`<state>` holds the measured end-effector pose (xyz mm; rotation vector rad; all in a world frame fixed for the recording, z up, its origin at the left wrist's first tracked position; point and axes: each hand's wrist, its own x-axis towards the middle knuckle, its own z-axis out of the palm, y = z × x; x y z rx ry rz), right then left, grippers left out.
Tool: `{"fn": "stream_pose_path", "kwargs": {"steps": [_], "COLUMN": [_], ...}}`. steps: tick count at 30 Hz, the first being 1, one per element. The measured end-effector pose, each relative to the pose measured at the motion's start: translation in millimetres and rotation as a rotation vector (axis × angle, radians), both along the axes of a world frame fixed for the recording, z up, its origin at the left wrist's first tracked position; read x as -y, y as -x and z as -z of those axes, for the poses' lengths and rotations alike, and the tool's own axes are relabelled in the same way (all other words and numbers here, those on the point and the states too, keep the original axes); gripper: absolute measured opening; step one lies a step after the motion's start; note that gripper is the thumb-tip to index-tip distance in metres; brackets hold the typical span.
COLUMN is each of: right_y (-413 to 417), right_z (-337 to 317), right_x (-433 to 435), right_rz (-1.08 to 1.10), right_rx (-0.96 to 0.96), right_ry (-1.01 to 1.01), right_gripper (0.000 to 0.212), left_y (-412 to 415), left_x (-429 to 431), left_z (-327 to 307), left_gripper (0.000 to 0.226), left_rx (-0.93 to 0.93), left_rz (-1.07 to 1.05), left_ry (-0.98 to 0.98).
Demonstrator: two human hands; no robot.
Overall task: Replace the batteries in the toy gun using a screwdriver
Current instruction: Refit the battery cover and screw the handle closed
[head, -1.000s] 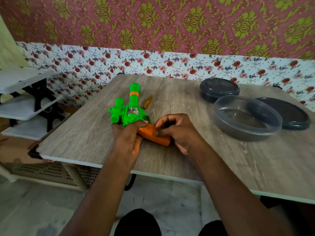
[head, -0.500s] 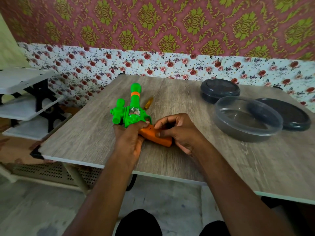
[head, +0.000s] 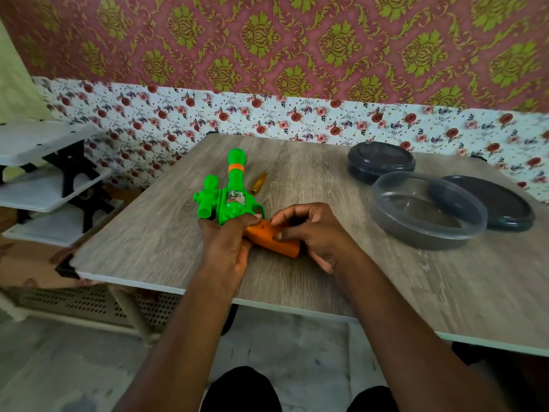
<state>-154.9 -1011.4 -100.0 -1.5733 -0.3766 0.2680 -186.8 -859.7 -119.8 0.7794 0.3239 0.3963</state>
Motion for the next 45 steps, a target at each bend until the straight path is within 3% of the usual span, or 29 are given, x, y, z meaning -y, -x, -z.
{"fn": "stream_pose_path", "kwargs": {"steps": [4,7,10,13,18,21,29,32,35,39,45], "right_y": [-0.7,-6.6,-22.0,-46.1,-88.3,-109.7,-130.0,-126.8,-115.1,-99.8,-68.4], "right_z": [-4.7,-11.8,-11.0,-4.9,0.1,-0.1,-2.3,-8.8,-9.6,-3.7,-7.8], "right_x": [-4.7,-7.0,-11.5,-22.0,-43.3,-58.7,-86.7,-82.9,-73.6,-58.9,-20.9], "right_rz": [0.01,0.049,0.179,0.238,0.115,-0.064,-0.169,-0.146,-0.077,0.067,0.266], "right_rx": [-0.003,-0.053,0.004,0.181,0.641,0.722,1.004,1.099,1.271,1.443,1.394], "right_ry": [0.023,-0.017,0.1,0.264,0.655,0.912,1.25,1.29,1.305,1.063,0.84], "right_gripper": [0.025,0.01,0.02,0.009,0.039,0.059,0.026,0.022,0.035,0.046,0.039], "left_y": [0.8,-0.4,-1.3,-1.2,-3.6,-4.1,-6.4,-5.9,-4.3,-5.5,-7.3], "left_x": [-0.5,-0.7,-1.2,-1.8,-4.4,-4.8,-5.6,-5.6,-4.9,-5.0,-8.2], "left_z": [-1.1,-0.5,0.7,2.1,3.8,4.7,6.0,5.8,5.3,5.5,3.0], "left_gripper": [0.083,0.082,0.083,0.08,0.082,0.079,0.074,0.074,0.075,0.072,0.059], "left_rx": [-0.013,0.001,0.011,-0.002,0.03,0.025,-0.004,-0.008,0.01,-0.002,-0.056], "left_rz": [0.006,-0.003,-0.01,-0.029,-0.056,-0.057,-0.042,-0.041,-0.034,-0.029,0.021], "left_ry": [-0.004,0.024,0.063,0.086,0.118,0.121,0.124,0.125,0.132,0.107,0.029]}}
